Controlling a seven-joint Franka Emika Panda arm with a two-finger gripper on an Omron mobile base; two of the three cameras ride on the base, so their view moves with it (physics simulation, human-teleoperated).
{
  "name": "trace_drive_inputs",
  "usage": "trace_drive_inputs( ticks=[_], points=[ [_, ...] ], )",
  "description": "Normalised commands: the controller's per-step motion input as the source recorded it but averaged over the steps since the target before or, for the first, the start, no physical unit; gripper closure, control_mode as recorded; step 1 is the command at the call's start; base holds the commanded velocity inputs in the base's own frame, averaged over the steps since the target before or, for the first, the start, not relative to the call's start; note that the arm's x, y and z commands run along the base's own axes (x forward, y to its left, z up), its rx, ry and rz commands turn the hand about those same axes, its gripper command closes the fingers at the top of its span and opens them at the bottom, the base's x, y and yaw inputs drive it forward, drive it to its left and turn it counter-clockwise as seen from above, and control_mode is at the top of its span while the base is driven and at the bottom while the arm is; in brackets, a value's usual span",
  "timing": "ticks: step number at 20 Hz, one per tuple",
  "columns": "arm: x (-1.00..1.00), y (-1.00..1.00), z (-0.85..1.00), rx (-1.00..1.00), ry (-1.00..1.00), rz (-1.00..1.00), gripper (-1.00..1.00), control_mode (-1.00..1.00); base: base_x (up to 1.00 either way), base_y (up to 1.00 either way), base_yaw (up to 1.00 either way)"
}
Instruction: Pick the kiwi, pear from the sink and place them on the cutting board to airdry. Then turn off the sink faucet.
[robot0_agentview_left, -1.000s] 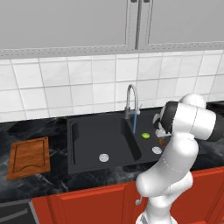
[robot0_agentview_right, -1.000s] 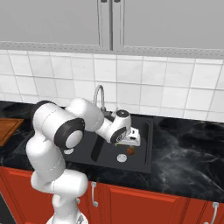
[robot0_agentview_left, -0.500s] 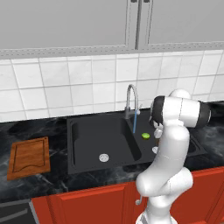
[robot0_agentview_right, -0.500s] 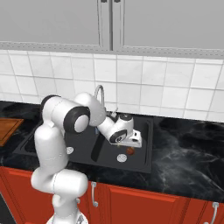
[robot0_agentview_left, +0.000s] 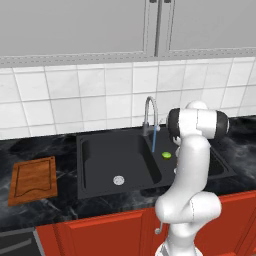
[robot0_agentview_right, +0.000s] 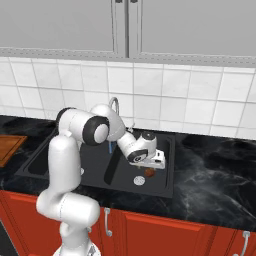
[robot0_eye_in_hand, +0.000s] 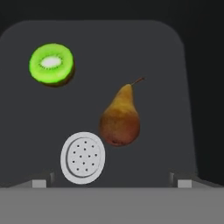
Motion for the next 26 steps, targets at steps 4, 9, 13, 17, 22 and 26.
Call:
trace_drive_inputs(
  ticks=[4,9,13,17,22,26],
  points=[
    [0.37,-0.07,-0.16,0.00,0.02,0.00,-1.00,-1.00,0.00,0.00,0.00],
    [0.33,-0.03,-0.27,0.00,0.05,0.00,-1.00,-1.00,0.00,0.00,0.00],
    [0.27,0.00,-0.33,0.00,0.07,0.00,-1.00,-1.00,0.00,0.00,0.00],
    [0.20,0.00,-0.33,0.00,0.09,0.00,-1.00,-1.00,0.00,0.00,0.00],
    [0.20,0.00,-0.31,0.00,0.09,0.00,-1.00,-1.00,0.00,0.00,0.00],
    [0.10,-0.01,-0.21,0.00,0.05,0.00,1.00,-1.00,0.00,0.00,0.00]
  ],
)
